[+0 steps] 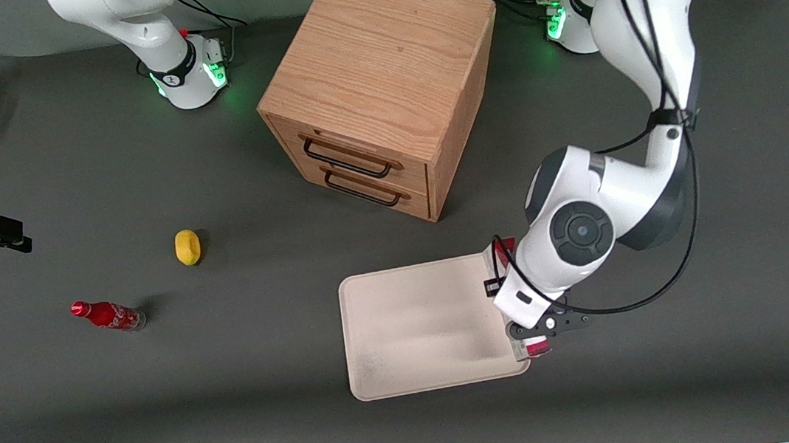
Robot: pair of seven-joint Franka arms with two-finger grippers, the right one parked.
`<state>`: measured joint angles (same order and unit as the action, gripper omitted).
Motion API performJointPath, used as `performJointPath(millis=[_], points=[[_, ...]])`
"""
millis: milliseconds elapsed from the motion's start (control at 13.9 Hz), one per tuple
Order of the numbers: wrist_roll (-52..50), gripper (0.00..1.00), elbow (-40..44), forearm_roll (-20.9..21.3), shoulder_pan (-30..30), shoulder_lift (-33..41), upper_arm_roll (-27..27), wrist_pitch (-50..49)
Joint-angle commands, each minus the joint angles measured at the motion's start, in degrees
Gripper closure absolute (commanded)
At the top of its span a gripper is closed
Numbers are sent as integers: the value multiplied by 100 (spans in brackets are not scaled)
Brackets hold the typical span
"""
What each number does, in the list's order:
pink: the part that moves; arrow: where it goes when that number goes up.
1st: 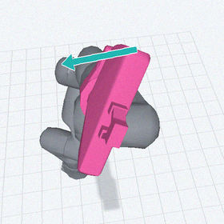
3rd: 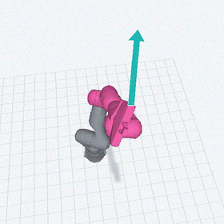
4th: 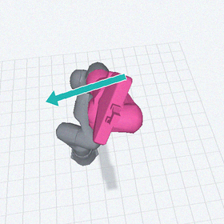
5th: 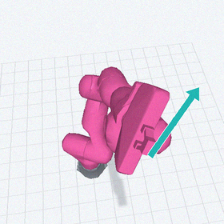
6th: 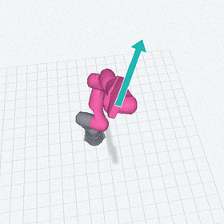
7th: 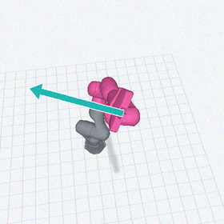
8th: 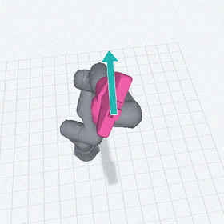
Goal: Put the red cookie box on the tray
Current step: 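Carry the held cookie box over the cream tray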
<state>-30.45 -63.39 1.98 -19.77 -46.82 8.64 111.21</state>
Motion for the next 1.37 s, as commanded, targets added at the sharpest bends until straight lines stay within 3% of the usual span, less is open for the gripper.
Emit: performJointPath(millis=[0,647,719,790,862,934,1150,1293], points=[[-49,100,-68,127,-79,-98,-12,181],[-40,100,-147,434,-220,-600,-20,673],[-40,86,-182,443,-220,-600,-20,726],[-22,36,-191,513,-220,-600,-20,727],[-31,12,-191,609,-220,-591,-20,727],[-40,0,-191,619,-220,-574,-20,727],[-84,0,-182,593,-203,-390,-12,560],[-75,0,-156,549,-159,92,15,-235]])
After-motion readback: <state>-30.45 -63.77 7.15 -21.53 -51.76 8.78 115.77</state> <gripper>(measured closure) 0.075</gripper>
